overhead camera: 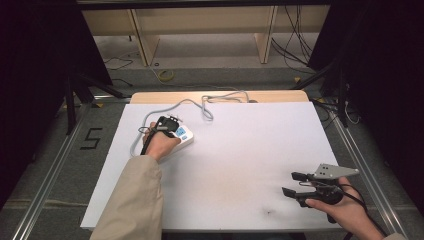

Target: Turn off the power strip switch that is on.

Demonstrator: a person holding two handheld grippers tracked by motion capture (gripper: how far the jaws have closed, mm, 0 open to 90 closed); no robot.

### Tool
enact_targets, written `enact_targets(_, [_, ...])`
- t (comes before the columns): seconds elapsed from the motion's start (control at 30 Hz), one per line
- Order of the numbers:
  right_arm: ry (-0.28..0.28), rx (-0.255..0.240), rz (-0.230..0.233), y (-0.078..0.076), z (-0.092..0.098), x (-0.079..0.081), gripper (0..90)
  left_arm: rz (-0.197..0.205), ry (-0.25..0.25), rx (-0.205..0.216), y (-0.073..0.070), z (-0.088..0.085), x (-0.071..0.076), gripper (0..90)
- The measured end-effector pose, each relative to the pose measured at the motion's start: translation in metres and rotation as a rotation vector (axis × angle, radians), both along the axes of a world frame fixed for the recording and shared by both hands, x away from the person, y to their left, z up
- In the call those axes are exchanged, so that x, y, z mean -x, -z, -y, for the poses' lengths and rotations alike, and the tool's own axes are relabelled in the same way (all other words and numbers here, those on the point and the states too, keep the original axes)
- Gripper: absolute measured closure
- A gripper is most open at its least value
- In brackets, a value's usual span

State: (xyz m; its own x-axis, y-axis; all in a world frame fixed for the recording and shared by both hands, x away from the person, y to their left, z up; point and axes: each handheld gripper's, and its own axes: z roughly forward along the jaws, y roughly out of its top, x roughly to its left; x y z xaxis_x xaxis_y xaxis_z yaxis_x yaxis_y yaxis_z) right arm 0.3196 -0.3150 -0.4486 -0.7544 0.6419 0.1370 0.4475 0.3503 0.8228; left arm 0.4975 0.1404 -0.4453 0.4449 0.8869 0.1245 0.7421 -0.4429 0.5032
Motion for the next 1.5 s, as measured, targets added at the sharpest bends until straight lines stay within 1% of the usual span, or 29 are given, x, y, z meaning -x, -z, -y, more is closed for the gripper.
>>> enact_targets(0.43, [-0.003,0.000,0.003,0.0000,-0.0001,0.0000,30.9,-0.007,0.003,-0.001,-0.0005,-0.0005,-0.0006,90.0])
enact_targets(0.8, [-0.003,-0.003,0.007,-0.0001,0.0001,-0.0001,30.9,-0.011,0.001,0.009,-0.0007,-0.0018,-0.0011,90.0])
enact_targets(1.13, [-0.001,-0.004,0.006,-0.0004,0.0003,-0.0001,30.9,-0.006,-0.004,0.014,-0.0005,-0.0024,-0.0013,90.0])
enact_targets(1.27, [-0.001,-0.004,0.007,-0.0005,0.0005,0.0001,30.9,-0.005,-0.006,0.004,-0.0011,-0.0053,-0.0014,90.0])
enact_targets(1.33, [-0.001,-0.004,0.007,-0.0005,0.0006,-0.0001,30.9,0.004,-0.015,0.010,-0.0033,-0.0064,-0.0013,90.0])
enact_targets(1.4, [0.000,-0.004,0.006,-0.0004,0.0003,-0.0002,30.9,-0.002,-0.008,0.005,-0.0035,-0.0072,-0.0012,90.0])
enact_targets(1.5, [-0.001,-0.005,0.006,-0.0005,0.0001,-0.0001,30.9,0.002,-0.010,0.004,-0.0032,-0.0063,-0.0012,90.0])
